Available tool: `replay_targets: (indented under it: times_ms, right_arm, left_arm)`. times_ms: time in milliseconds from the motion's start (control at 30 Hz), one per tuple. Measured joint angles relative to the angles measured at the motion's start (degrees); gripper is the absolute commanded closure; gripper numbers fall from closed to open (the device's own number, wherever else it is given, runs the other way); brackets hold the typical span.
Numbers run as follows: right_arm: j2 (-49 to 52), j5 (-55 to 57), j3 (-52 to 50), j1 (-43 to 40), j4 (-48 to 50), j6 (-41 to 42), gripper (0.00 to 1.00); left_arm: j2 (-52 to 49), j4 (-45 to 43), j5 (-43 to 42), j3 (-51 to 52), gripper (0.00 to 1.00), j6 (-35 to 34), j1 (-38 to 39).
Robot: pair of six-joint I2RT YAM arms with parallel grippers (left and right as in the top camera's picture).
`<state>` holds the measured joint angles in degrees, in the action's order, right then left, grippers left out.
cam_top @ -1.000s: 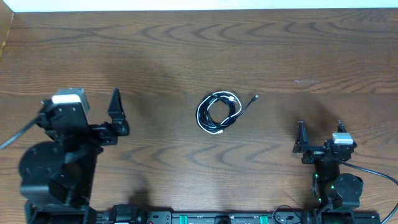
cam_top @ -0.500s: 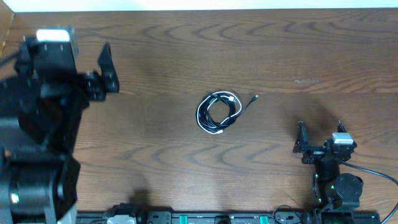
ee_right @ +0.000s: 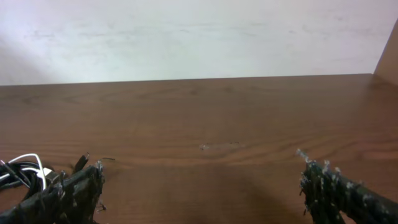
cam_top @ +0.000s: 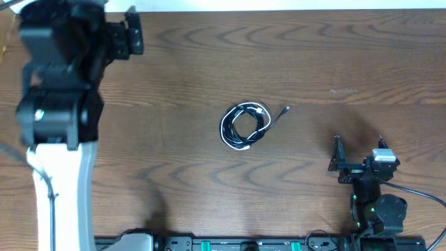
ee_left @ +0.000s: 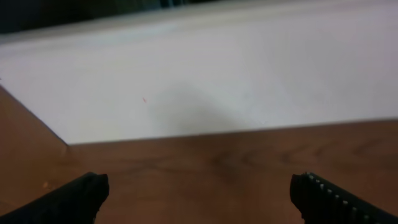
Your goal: Untangle cables
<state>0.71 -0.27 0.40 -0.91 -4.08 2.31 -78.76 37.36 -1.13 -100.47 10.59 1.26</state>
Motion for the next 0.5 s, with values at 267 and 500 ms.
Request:
replay_targets:
  times_ms: [267,500]
  right_arm:
    - [0.0,0.0,0.0,0.0,0.0,0.0,0.01]
    - [0.0,0.0,0.0,0.0,0.0,0.0,0.01]
  left_arm:
    - [-4.5,0.28,5.2,1.57,0.02,-0.22,1.9]
    - [-4.44,-0.15,7.96,1.79,0.02,-3.19,1.9]
